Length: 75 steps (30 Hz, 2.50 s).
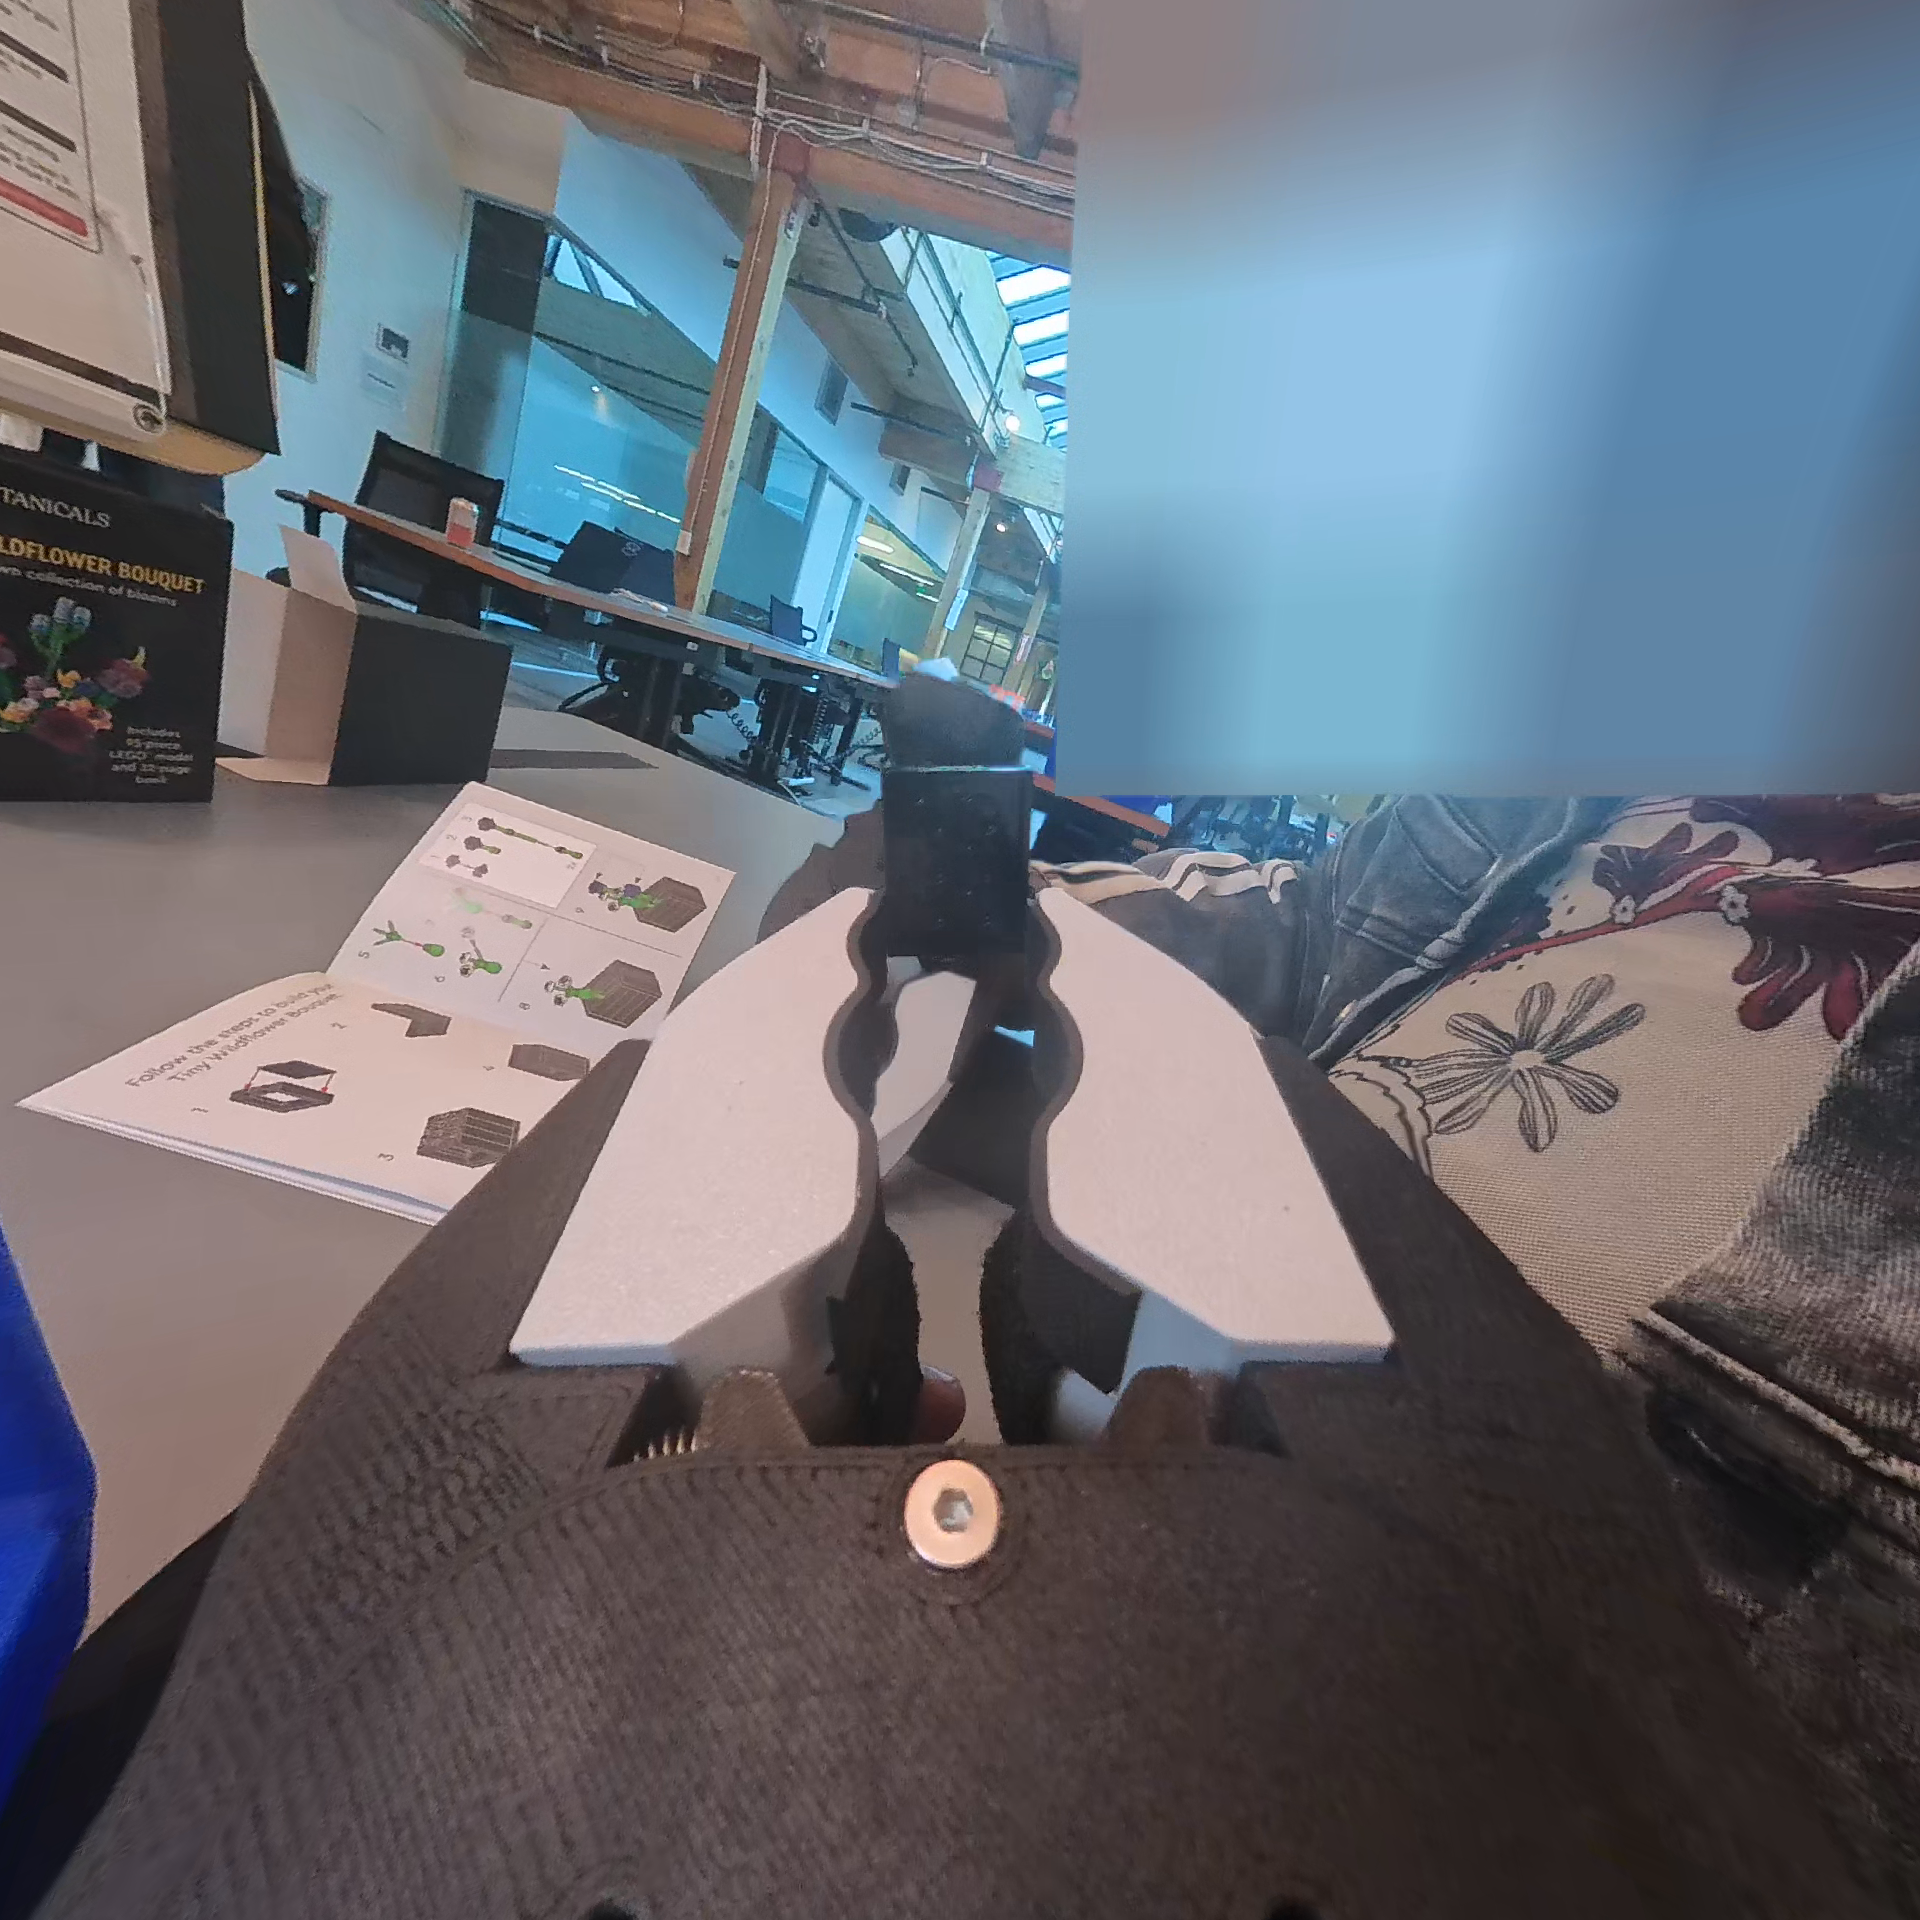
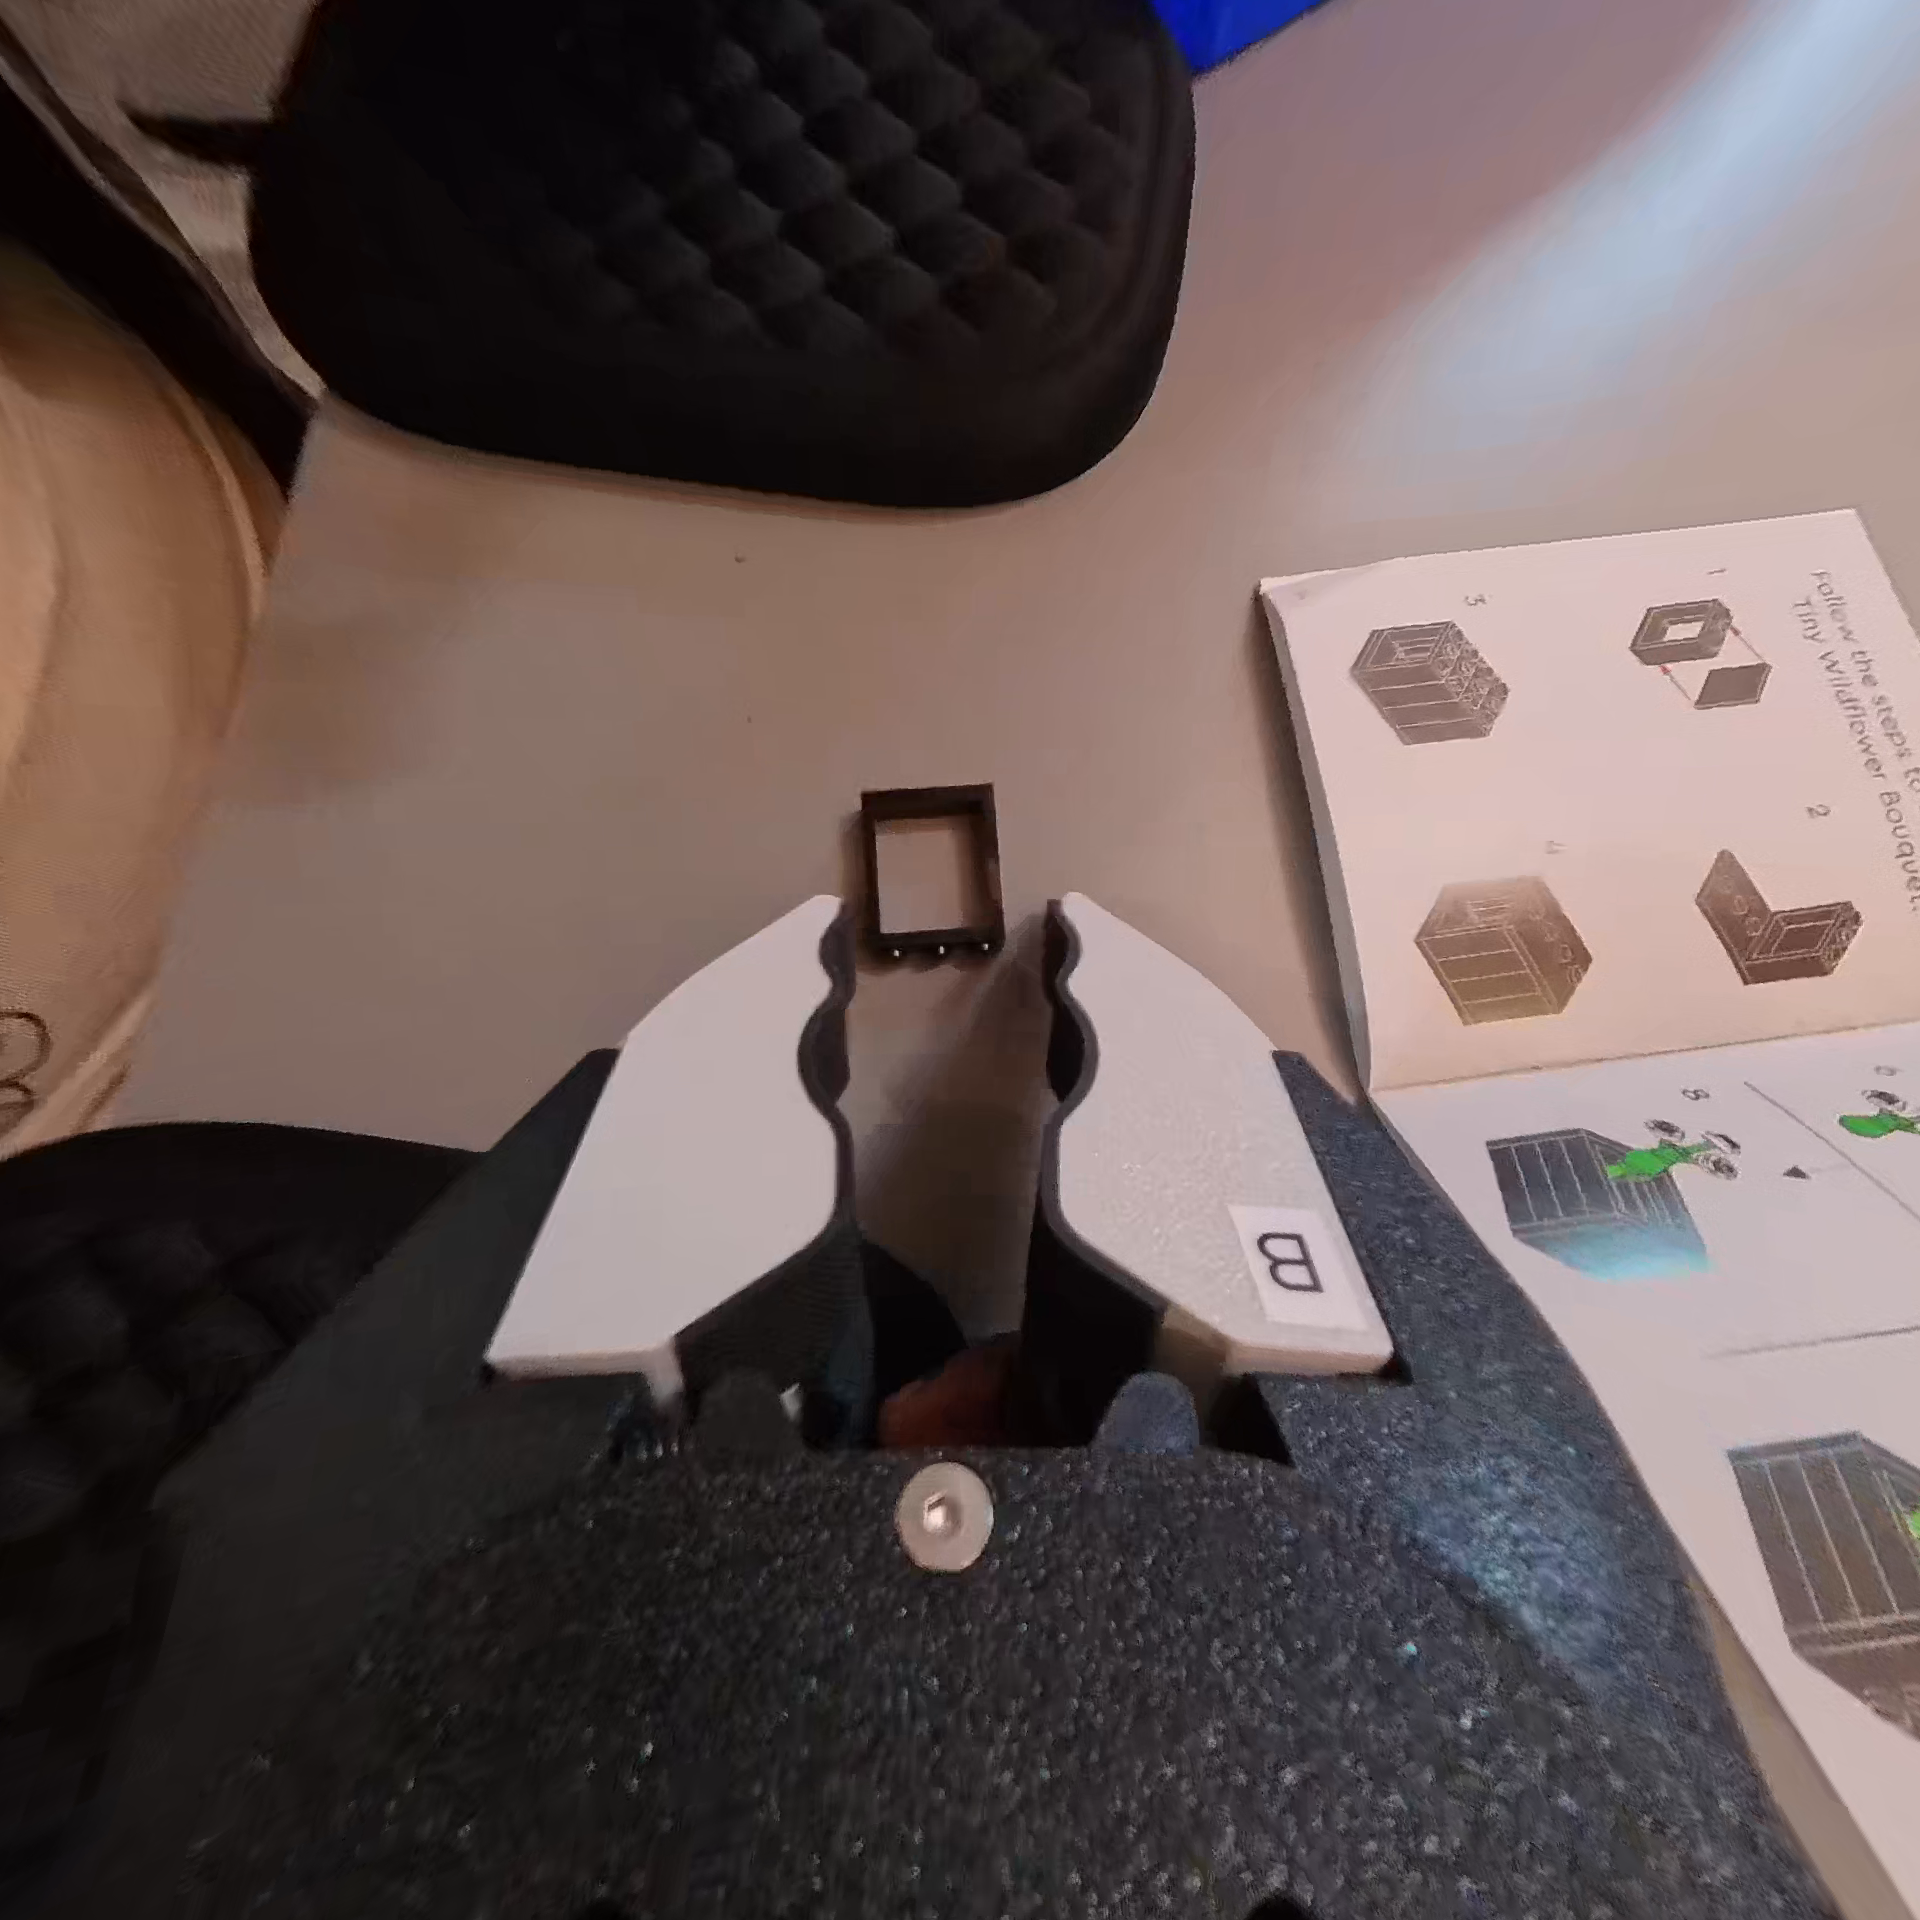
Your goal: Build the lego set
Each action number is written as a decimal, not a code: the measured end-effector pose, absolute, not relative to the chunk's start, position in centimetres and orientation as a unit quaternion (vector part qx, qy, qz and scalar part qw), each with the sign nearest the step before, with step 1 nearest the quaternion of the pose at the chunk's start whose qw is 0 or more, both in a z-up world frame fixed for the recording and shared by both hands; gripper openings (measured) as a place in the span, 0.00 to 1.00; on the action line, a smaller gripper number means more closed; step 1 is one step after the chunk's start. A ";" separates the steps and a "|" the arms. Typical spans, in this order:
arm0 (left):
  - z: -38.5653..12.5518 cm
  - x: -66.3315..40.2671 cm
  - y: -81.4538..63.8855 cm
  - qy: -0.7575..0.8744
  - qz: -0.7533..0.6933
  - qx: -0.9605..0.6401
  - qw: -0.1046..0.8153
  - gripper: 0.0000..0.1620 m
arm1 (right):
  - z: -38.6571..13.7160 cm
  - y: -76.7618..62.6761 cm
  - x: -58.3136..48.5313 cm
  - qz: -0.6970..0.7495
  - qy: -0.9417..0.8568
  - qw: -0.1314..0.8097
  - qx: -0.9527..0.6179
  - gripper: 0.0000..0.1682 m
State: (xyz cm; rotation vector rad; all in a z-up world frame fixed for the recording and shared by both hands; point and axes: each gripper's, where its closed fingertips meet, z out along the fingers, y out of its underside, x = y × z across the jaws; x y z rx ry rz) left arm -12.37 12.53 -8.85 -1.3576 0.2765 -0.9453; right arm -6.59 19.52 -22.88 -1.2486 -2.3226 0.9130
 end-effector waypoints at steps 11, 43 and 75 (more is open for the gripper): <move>-10.5 -11.1 14.3 0.113 -0.452 -0.661 0.588 0.16 | -13.0 19.3 -6.1 0.487 -0.690 0.124 -0.521 0.14; -10.4 -7.6 14.7 0.228 -0.400 -0.644 0.611 0.16 | -10.0 15.9 -7.3 0.333 -0.834 0.055 -0.437 0.15; -14.1 -6.2 14.0 0.294 -0.374 -0.723 0.501 0.15 | -13.5 15.1 -6.1 0.322 -0.833 0.027 -0.449 0.14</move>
